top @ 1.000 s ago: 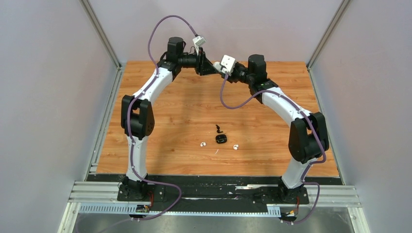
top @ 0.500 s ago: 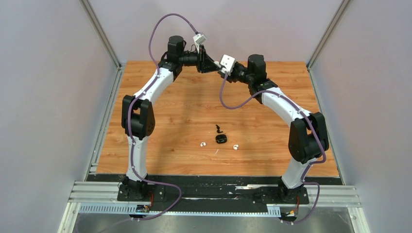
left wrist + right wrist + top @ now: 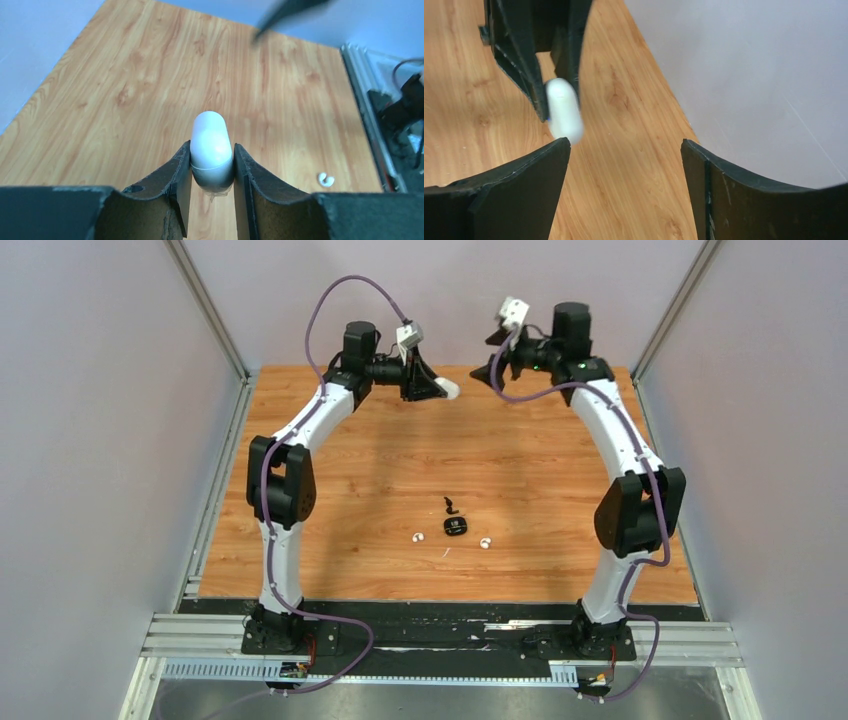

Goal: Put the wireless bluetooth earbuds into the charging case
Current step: Pick up the charging case at the center of the board, then open the charging case.

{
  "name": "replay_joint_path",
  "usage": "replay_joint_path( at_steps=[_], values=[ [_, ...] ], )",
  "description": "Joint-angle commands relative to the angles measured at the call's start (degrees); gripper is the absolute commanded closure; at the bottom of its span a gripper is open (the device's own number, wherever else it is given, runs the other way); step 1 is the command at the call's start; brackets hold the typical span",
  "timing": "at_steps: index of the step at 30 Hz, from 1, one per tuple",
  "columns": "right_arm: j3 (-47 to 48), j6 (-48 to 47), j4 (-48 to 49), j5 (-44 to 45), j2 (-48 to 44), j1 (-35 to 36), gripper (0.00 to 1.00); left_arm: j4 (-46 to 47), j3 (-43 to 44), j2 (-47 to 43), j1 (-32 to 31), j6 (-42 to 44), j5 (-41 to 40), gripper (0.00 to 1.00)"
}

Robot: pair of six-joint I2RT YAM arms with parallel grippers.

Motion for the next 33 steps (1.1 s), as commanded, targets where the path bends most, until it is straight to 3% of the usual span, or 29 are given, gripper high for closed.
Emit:
replay_joint_path(
  at_steps=[1, 4, 8, 20, 26, 33],
  values=[
    [11.51, 7.42, -15.72, -18.81, 3.62, -4.33, 0.15, -6.23, -5.24, -6.96, 0.33, 20.24, 2.59, 1.00],
    [11.96, 8.21, -15.95, -20.50, 4.88, -2.57, 0.15, -2.26, -9.49, -10.31, -0.30, 24.96, 0.11, 1.00],
    [12.01, 7.73, -16.45, -23.62, 6.36, -0.20, 0.19, 3.08, -12.41, -12.43, -0.77, 24.94, -1.26, 1.00],
    [13.41, 3.60, -15.54, -20.82, 10.48, 1.38, 0.30, -0.09, -7.86, -12.91, -0.85, 24.02, 2.02, 1.00],
    [16.91, 4.75, -13.89, -17.66, 12.54, 1.30, 0.37, -16.84, -6.24, -14.25, -1.59, 44.71, 1.75, 1.00],
    [19.94, 9.72, -9.93, -11.28, 14.49, 0.66, 0.42, -22.38, -3.56, -13.20, -2.45, 53.16, 0.92, 1.00]
  ],
)
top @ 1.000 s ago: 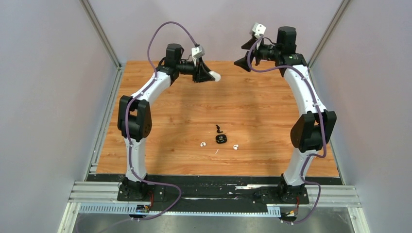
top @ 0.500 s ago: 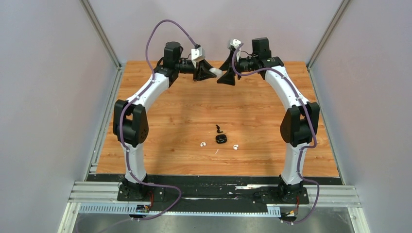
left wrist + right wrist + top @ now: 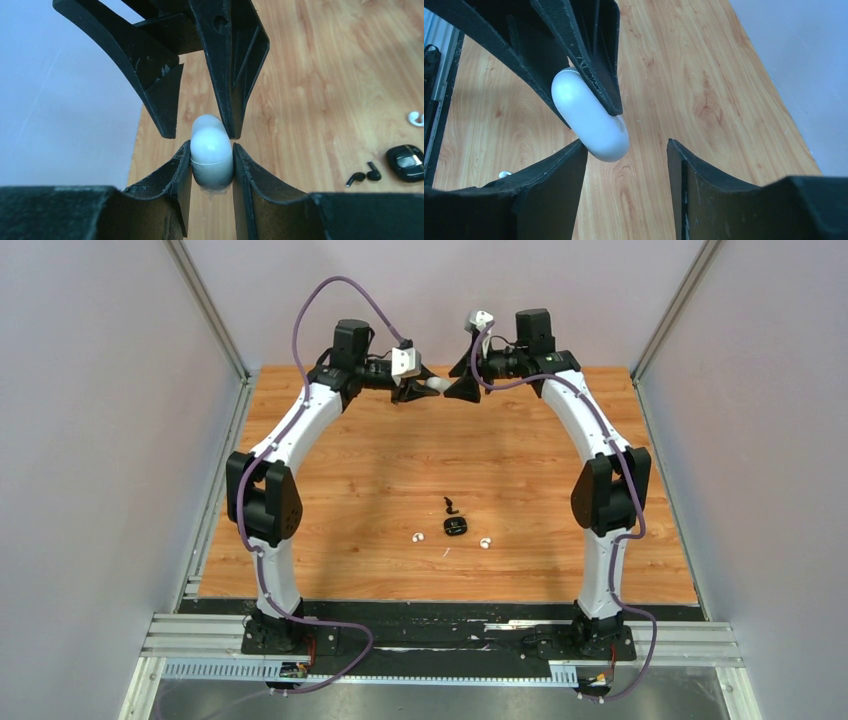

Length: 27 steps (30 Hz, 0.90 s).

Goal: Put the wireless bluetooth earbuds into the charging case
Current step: Open the charging case.

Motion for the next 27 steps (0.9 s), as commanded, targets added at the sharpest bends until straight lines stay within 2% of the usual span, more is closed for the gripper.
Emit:
replay_joint_path(
  at_steps=[1, 10, 24, 27],
  values=[
    [3.47, 4.97, 6.99, 5.22, 0.97, -0.97, 0.43, -7.74, 2.37, -2.25, -1.42, 11.06, 1.64, 1.00],
    [3.00, 11.05, 10.20, 3.32, 0.31, -1.72, 0.46, -8.43, 2.88, -1.71, -1.40, 9.74, 0.71, 1.00],
    [2.71, 14.17, 13.01, 3.03, -0.66, -1.73, 0.52, -9.31, 3.71, -0.24, -1.35, 5.96, -1.16, 1.00],
    [2.34, 14.48, 13.44, 2.96, -0.93, -1.72, 0.56, -7.85, 3.71, 0.29, -1.28, 3.39, -1.49, 1.00]
  ],
)
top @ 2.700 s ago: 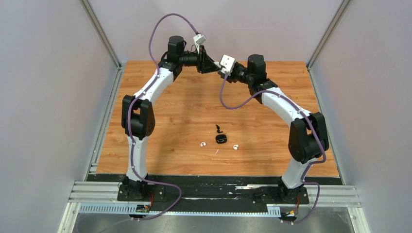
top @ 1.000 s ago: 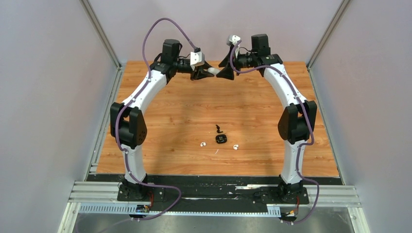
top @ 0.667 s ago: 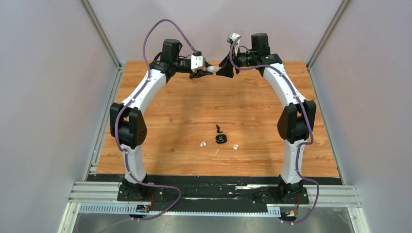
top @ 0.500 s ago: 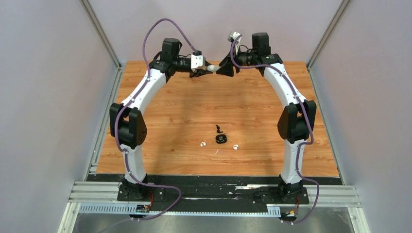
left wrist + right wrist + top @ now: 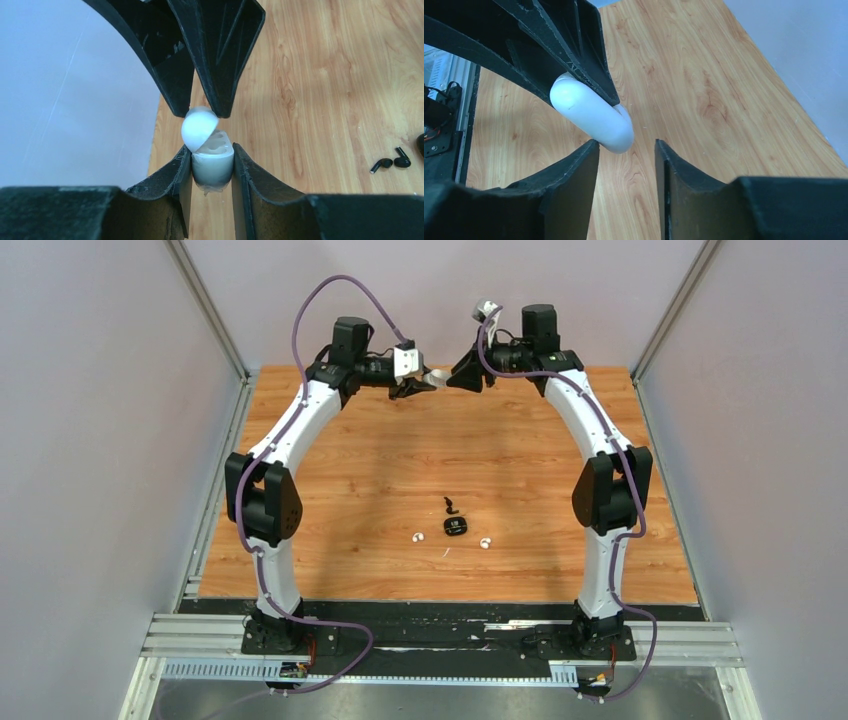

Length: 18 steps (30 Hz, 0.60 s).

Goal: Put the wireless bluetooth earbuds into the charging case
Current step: Open the charging case.

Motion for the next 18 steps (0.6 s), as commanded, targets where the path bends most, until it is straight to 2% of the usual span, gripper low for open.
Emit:
replay_joint_path(
  at_steps=[1, 6, 10, 14, 18],
  values=[
    [1.83, 1.56, 8.10, 1.59, -1.46, -0.79, 0.60, -1.82, 1.17, 0.65, -1.18, -7.25, 3.78, 1.00],
    [1.73, 2.21, 9.42, 2.08, -1.60, -0.71, 0.63, 5.04, 1.27, 2.66, 0.38, -20.61, 6.61, 1.00],
    [1.21, 2.10, 9.42, 1.39, -1.60, -0.69, 0.63, 18.38, -1.49, 3.02, 1.47, -38.39, 7.48, 1.00],
    [0.37, 1.63, 9.40, 0.09, -1.76, -0.46, 0.63, 31.43, -2.23, 4.43, 2.37, -51.83, 8.67, 1.00],
    [-0.11, 1.38, 9.40, 0.15, -1.58, -0.18, 0.63, 32.79, -1.80, 5.33, 2.52, -53.98, 10.29, 1.00]
  ],
)
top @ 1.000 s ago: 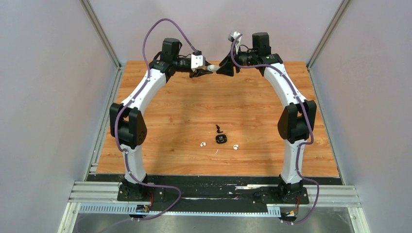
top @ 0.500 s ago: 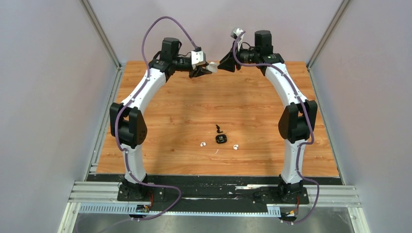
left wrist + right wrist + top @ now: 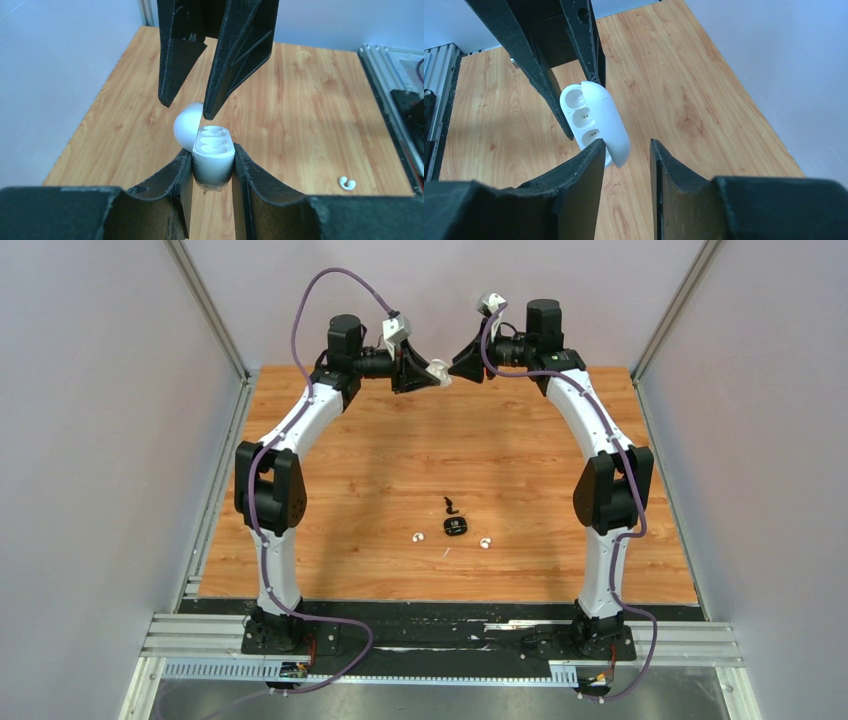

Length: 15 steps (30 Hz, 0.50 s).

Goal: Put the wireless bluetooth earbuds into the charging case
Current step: Open the charging case.

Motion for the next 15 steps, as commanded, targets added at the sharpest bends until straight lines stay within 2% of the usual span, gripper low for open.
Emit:
replay_joint_path(
  at_steps=[1, 5, 9, 13, 15],
  values=[
    [-0.09, -0.13, 2.67, -0.83, -1.48, 0.23, 0.63, 8.72, 0.37, 0.58, 0.10, -10.20, 4.16, 1.00],
    [0.39, -0.13, 2.65, -0.91, -0.79, 0.36, 0.70, 7.78, 0.34, 0.53, 0.07, -8.76, 4.95, 1.00],
    [0.04, 0.04, 2.59, -1.50, -0.41, 0.71, 0.66, 8.60, -0.11, 0.49, 0.07, -9.06, 4.14, 1.00],
    [-0.69, 0.13, 2.26, -2.22, -0.49, 0.98, 0.68, 9.36, -0.42, 0.60, 0.08, -9.93, 3.54, 1.00],
    [-0.86, 0.13, 2.15, -2.64, -0.58, 0.96, 0.77, 9.52, -0.64, 0.60, 0.08, -10.22, 3.22, 1.00]
  ],
)
